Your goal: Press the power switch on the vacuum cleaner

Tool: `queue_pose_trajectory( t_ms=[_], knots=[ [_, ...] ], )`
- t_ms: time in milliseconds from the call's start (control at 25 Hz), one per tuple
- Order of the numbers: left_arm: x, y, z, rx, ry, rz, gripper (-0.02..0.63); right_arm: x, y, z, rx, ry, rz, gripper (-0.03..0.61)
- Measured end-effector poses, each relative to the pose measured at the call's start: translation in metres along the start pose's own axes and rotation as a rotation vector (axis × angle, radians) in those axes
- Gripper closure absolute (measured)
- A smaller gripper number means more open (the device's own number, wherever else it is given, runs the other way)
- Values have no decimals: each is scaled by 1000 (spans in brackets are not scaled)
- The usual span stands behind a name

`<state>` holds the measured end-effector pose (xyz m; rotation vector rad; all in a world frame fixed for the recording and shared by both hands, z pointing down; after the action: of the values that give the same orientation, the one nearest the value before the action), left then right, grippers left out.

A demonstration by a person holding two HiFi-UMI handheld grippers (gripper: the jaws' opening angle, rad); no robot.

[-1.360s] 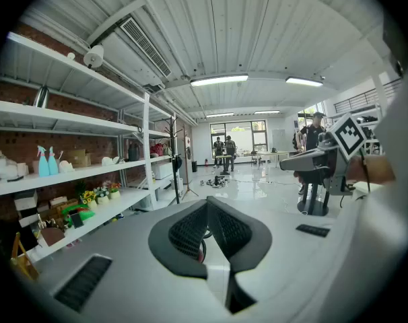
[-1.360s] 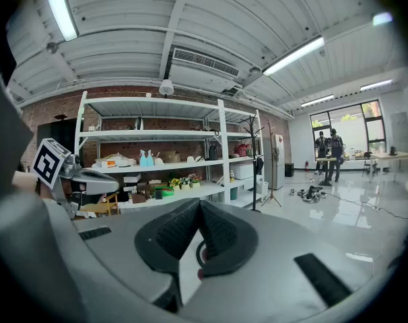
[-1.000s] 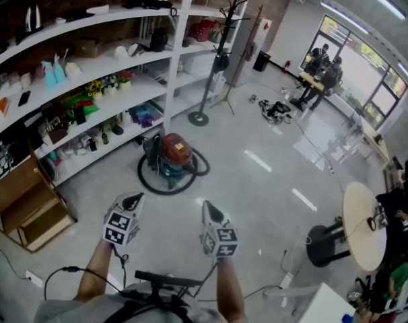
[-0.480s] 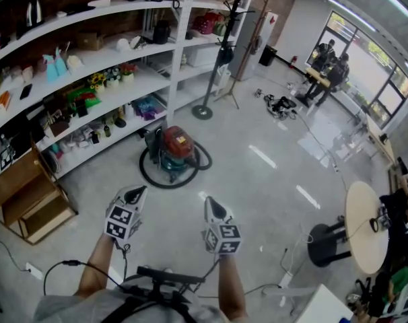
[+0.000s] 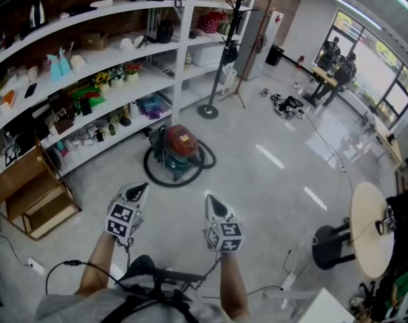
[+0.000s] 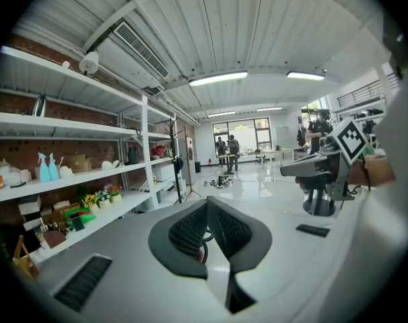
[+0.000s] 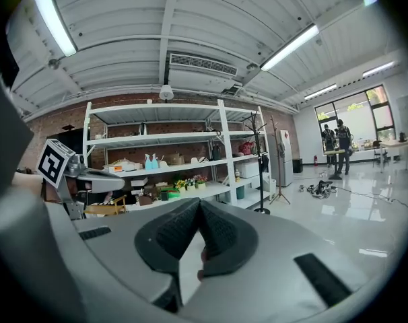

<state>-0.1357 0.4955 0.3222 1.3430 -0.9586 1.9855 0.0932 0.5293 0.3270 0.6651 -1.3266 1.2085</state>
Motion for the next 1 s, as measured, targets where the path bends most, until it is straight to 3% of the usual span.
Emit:
queue_pose_trajectory(
  t_ms=[440,720,1000],
  knots=[
    [-2,-3,18,8,19,31,607,3,-14,12,-2,0,28,566],
    [4,19,48,36,38,11,607,-4,-20,44,8,7,25,566],
    [-2,57,90,45,5,19,607,-17,-25,91,22,23,23,566]
  ],
)
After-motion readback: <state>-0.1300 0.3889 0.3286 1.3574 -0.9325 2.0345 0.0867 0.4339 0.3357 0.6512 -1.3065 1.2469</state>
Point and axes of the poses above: the fingertips, and each gripper's own axes: z forward along the fingers, y to its left, x out of its underside, the point moved 3 cm from there along -z, backward along the fingers, and after that the axes turned 9 degrees about z, right-handed, at the moved point
